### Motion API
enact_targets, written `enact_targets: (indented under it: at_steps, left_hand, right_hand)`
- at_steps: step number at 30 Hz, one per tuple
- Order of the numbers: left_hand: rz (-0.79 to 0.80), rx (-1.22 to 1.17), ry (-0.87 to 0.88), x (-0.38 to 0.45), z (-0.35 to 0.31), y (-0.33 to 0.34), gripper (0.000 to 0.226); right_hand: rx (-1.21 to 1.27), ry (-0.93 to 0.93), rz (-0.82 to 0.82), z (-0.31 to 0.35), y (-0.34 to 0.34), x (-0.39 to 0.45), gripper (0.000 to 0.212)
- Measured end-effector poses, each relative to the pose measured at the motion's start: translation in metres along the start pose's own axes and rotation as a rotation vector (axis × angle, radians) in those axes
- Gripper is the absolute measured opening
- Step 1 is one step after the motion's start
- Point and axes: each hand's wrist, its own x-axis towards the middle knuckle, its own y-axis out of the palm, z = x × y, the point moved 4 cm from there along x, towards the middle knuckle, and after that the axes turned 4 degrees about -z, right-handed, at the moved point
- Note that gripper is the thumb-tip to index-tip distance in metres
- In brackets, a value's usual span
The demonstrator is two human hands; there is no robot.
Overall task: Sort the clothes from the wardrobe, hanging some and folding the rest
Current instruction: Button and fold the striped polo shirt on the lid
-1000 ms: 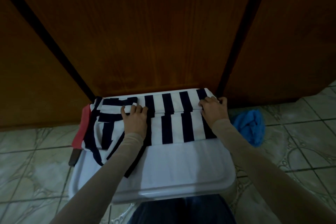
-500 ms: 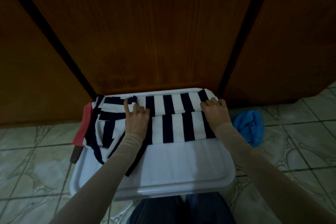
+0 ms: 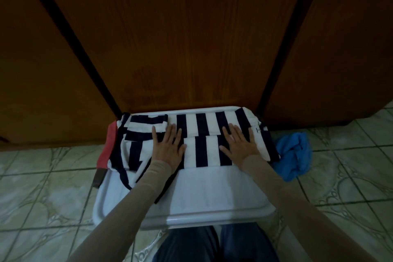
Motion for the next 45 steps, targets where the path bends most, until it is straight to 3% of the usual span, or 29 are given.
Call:
enact_targets:
  at_steps: [6,13,17,21,27,33,36,39,42,45]
  left_hand:
    - [-0.001,-0.037,0.028,-0.019,0.038,-0.006,0.054]
    - [-0.022,-0.312,-0.041,-0.056,0.099,-0.004,0.046]
    - [-0.095,-0.428,-0.049,-0.076,0.126,0.000,0.037]
    - [0.003,-0.492,-0.006,-0.095,0.138,0.011,0.037]
    - [0.020,-0.464,0.046,-0.099,0.138,0.020,0.045]
    - [-0.036,-0.473,-0.031,-0.091,0.141,0.023,0.028]
    - [-0.051,-0.532,-0.066,-0.086,0.143,0.022,0.028]
    - [-0.093,-0.719,-0.150,-0.087,0.146,0.022,0.027]
    - [-0.145,-0.948,-0.294,-0.089,0.150,0.025,0.024]
    - [-0.188,-1.035,-0.388,-0.085,0.157,0.028,0.026]
  right_hand:
    - [0.011,-0.204,0.003,0.057,-0.008,-0.011,0.055]
    - [0.205,-0.457,-0.097,0.136,-0.024,-0.021,0.076]
    - [0.136,-0.627,-0.133,0.160,-0.026,-0.026,0.081]
    - [0.182,-0.687,-0.112,0.173,-0.017,-0.028,0.081]
    - [0.208,-0.768,-0.246,0.189,-0.013,-0.035,0.052]
    - [0.225,-0.676,-0.365,0.194,-0.037,-0.025,0.037]
    - [0.337,-0.485,-0.374,0.185,-0.070,-0.010,0.047]
    - [0.440,-0.279,-0.334,0.171,-0.098,0.017,0.032]
    - [0.608,-0.186,-0.284,0.163,-0.124,0.040,0.021]
    - [0.624,-0.134,-0.257,0.160,-0.139,0.061,0.011]
